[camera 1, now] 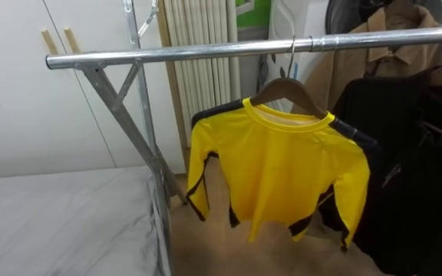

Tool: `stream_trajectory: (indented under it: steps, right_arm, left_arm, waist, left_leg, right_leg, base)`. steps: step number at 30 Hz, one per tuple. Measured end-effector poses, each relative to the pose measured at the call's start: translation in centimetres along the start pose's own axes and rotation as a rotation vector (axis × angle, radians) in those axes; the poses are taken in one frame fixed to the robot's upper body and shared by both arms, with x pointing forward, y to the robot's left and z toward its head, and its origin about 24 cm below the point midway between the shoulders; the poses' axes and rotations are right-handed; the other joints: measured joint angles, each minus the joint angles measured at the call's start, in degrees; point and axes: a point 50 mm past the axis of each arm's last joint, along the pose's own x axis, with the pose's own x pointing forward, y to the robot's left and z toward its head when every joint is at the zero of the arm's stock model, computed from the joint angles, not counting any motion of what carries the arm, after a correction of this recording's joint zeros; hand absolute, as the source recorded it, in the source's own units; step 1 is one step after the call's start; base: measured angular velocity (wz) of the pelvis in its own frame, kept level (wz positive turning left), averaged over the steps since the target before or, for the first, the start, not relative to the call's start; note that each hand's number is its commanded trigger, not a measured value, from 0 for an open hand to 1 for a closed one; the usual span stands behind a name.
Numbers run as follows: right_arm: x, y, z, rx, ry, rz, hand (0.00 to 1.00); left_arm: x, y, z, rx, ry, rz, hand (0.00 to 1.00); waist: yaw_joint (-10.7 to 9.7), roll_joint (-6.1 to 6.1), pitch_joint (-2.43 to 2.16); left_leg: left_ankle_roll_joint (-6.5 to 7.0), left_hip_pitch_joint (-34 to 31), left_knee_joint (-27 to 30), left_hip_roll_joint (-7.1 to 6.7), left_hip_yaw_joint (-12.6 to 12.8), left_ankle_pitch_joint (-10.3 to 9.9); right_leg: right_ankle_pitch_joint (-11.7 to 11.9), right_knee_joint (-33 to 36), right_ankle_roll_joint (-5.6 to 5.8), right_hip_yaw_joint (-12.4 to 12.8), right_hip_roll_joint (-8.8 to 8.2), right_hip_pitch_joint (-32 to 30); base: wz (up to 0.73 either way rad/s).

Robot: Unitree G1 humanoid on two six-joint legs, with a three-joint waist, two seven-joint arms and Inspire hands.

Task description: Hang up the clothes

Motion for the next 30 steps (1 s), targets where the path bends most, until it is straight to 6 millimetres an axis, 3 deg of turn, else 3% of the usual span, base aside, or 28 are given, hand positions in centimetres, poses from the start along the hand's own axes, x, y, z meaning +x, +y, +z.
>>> stream_trajectory:
  steps: [23,30]
  right_arm:
    - [0.27,0.42,0.32,-0.041,0.013,0.002,0.00]
    - [0.42,0.66,0.75,-0.046,0.003,0.007,0.00]
  left_arm:
    - [-0.01,0.05,-0.08,-0.007,0.005,0.004,0.00]
    - [0.00,0.02,-0.06,-0.008,0.003,0.013,0.00]
  waist:
    - [0.15,0.21,0.15]
    - [0.18,0.31,0.01]
  left_leg:
    - [0.00,0.01,0.01,0.03,-0.10,-0.04]
    - [0.00,-0.04,0.16,0.08,-0.05,-0.04]
  right_leg:
    - [-0.09,-0.07,-0.09,-0.02,0.00,0.07]
    - [-0.19,0.06,-0.22,-0.20,0.00,0.15]
  base:
    - [0.00]
    - [0.00]
